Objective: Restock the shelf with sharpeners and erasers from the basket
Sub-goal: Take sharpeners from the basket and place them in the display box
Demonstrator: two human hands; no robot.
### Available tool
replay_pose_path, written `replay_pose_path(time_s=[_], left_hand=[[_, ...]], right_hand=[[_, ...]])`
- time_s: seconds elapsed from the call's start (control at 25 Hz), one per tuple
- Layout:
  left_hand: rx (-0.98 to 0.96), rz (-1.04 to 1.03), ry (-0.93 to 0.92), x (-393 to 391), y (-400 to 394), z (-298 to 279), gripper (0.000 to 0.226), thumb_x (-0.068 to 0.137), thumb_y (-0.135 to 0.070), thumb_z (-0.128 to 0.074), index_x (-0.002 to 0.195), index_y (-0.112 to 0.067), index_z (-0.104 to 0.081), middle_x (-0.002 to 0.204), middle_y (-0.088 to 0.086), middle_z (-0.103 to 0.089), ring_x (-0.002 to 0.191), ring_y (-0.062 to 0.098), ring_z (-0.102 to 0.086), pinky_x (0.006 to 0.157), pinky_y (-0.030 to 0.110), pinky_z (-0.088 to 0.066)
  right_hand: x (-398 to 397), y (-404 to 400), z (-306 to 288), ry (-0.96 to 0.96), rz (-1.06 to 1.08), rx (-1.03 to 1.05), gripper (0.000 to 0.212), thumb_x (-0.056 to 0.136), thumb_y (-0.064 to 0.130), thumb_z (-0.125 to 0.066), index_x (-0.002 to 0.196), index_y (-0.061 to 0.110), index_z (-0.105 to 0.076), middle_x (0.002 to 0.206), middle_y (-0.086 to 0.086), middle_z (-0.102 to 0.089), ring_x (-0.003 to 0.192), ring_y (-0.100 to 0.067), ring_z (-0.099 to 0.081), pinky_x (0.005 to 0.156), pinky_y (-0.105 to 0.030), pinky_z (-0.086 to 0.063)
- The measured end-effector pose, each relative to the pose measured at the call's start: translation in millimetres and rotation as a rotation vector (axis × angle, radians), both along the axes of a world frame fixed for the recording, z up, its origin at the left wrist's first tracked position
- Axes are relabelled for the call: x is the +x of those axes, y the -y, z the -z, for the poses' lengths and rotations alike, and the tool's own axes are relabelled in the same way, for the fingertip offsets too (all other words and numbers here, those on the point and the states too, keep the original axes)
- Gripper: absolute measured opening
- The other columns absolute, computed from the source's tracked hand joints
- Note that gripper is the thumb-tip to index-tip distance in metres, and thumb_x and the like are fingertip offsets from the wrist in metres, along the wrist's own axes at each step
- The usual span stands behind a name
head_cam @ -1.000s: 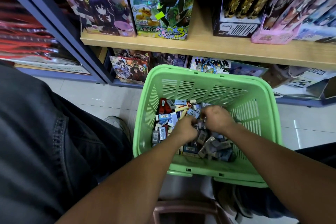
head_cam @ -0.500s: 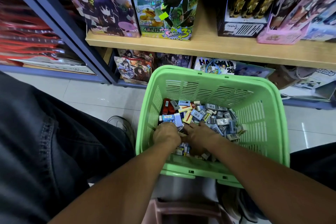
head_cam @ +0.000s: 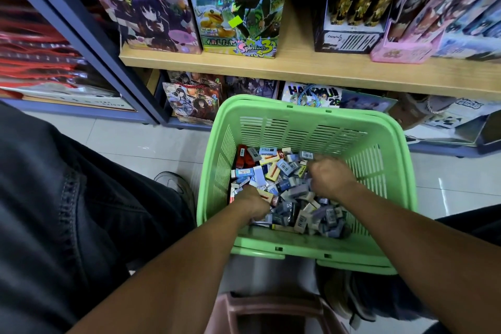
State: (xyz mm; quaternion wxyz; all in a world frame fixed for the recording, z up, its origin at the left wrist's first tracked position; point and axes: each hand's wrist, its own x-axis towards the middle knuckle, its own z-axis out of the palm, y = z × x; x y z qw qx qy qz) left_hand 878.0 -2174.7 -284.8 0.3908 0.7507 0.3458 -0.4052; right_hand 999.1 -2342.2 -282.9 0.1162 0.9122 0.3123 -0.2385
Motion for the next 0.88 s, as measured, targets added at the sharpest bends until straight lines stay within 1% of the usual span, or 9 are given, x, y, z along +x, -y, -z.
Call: replay_pose_path(time_s=[0.08, 0.16, 0.24, 0.36, 0.4, 0.48, 0.64, 0.76, 0.88], left_hand=[[-0.046, -0.088, -0.006, -0.1, -1.3, -2.0, 0.027, 0.082, 0.006, -0.057, 0.107, -0.003, -0.052, 0.093, 0.014, -0.062, 0.082, 0.027, -0.062, 0.06, 0.032, -0.049], [-0.085, -0.162, -0.032, -1.4, -9.5, 0.0, 0.034, 0.075, 0.021, -0.048, 0.102, 0.002, -0.057, 0.078, 0.016, -0.058, 0.074, 0.029, -0.059, 0.061, 0.033, -0.051], [-0.097, -0.235, -0.056, -2.5, -16.7, 5.3, 0.05, 0.073, 0.026, -0.043, 0.118, 0.009, -0.056, 0.085, 0.021, -0.061, 0.078, 0.03, -0.061, 0.069, 0.04, -0.057], [-0.047, -0.195, -0.013, -1.9, -15.9, 5.6, 0.053, 0.083, 0.021, -0.045, 0.133, 0.004, -0.05, 0.112, 0.026, -0.062, 0.078, 0.027, -0.06, 0.062, 0.035, -0.057], [-0.07, -0.201, 0.024, -1.7, -13.3, 6.7, 0.05, 0.089, 0.014, -0.046, 0.137, 0.001, -0.048, 0.123, 0.025, -0.061, 0.078, 0.025, -0.061, 0.061, 0.03, -0.057], [0.002, -0.122, 0.074, -1.3, -9.5, 5.9, 0.038, 0.097, -0.003, -0.051, 0.135, -0.002, -0.052, 0.132, 0.018, -0.06, 0.095, 0.028, -0.066, 0.076, 0.029, -0.059], [0.271, 0.117, 0.027, 0.2, -6.5, 10.9, 0.033, 0.095, -0.017, -0.057, 0.127, -0.008, -0.055, 0.133, 0.009, -0.06, 0.123, 0.027, -0.058, 0.097, 0.031, -0.049], [0.315, 0.213, 0.041, -0.2, -0.2, 13.3, 0.041, 0.092, -0.023, -0.06, 0.13, -0.007, -0.053, 0.136, 0.009, -0.057, 0.127, 0.027, -0.055, 0.103, 0.033, -0.046], [0.302, 0.285, 0.082, -3.4, 7.1, 17.5, 0.038, 0.089, -0.018, -0.062, 0.127, -0.011, -0.059, 0.134, 0.01, -0.06, 0.125, 0.027, -0.057, 0.101, 0.036, -0.049]], right_hand=[[-17.7, -26.7, 9.6, -0.162, -0.039, 0.19, 0.043, 0.081, 0.002, -0.062, 0.12, 0.021, -0.061, 0.121, -0.001, -0.06, 0.113, -0.021, -0.058, 0.096, -0.03, -0.048], [-34.7, -49.6, 19.7, -0.379, -0.127, 0.226, 0.058, 0.08, -0.002, -0.063, 0.13, 0.026, -0.057, 0.132, 0.0, -0.056, 0.121, -0.022, -0.054, 0.098, -0.033, -0.047], [-46.7, -57.9, 29.7, -0.45, -0.299, 0.135, 0.062, 0.083, 0.007, -0.067, 0.138, 0.03, -0.049, 0.142, 0.001, -0.049, 0.128, -0.023, -0.048, 0.101, -0.041, -0.046], [-55.1, -57.3, 38.8, -0.338, -0.508, 0.053, 0.064, 0.091, 0.02, -0.062, 0.148, 0.023, -0.035, 0.15, 0.001, -0.033, 0.132, -0.023, -0.037, 0.107, -0.045, -0.039], [-57.3, -58.0, 40.9, -0.317, -0.474, 0.072, 0.066, 0.092, 0.02, -0.062, 0.15, 0.021, -0.031, 0.146, -0.001, -0.033, 0.13, -0.024, -0.038, 0.105, -0.046, -0.041], [-61.9, -59.6, 45.1, -0.292, -0.376, 0.094, 0.073, 0.091, 0.019, -0.063, 0.152, 0.019, -0.023, 0.142, -0.004, -0.033, 0.126, -0.027, -0.042, 0.1, -0.045, -0.047], [-63.2, -57.6, 50.0, -0.284, -0.15, 0.093, 0.06, 0.088, 0.026, -0.064, 0.142, 0.019, -0.038, 0.144, -0.008, -0.033, 0.117, -0.031, -0.055, 0.086, -0.042, -0.054], [-61.7, -61.6, 49.3, -0.264, -0.141, 0.095, 0.059, 0.088, 0.035, -0.065, 0.14, 0.021, -0.042, 0.138, -0.008, -0.044, 0.115, -0.031, -0.058, 0.083, -0.042, -0.056], [-62.9, -71.0, 52.5, -0.271, -0.182, 0.083, 0.051, 0.088, 0.031, -0.064, 0.135, 0.024, -0.045, 0.127, -0.006, -0.053, 0.113, -0.028, -0.06, 0.08, -0.042, -0.055]])
